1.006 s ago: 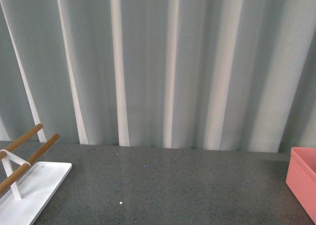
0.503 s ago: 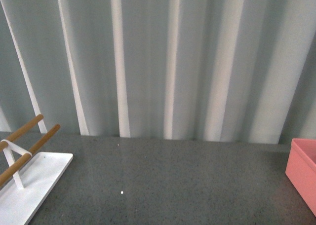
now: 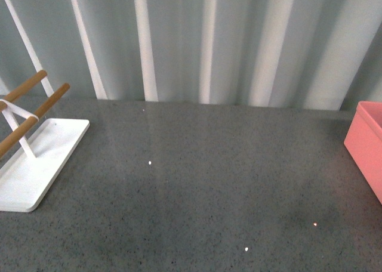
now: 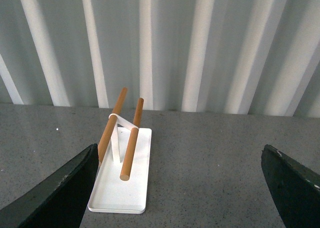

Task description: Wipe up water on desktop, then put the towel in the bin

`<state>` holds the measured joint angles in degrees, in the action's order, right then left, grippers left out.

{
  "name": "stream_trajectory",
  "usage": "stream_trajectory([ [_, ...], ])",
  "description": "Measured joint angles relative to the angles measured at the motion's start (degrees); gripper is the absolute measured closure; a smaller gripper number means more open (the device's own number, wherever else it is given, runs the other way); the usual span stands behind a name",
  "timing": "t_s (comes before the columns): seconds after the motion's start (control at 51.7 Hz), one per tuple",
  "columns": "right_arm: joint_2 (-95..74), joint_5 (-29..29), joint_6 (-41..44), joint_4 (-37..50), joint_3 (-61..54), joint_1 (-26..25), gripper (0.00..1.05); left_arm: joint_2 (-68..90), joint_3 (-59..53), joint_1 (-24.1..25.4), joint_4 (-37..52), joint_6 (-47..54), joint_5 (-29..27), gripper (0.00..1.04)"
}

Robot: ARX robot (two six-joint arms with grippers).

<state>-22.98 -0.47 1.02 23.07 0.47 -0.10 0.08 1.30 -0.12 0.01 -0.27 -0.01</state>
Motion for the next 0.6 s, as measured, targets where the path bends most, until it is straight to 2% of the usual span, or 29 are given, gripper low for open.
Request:
stream_trajectory([
  [0.6, 12.4, 0.0, 0.0, -12.2, 0.0, 0.0, 1.01, 0.0, 0.0, 0.0, 0.0, 0.0, 0.0, 0.07],
])
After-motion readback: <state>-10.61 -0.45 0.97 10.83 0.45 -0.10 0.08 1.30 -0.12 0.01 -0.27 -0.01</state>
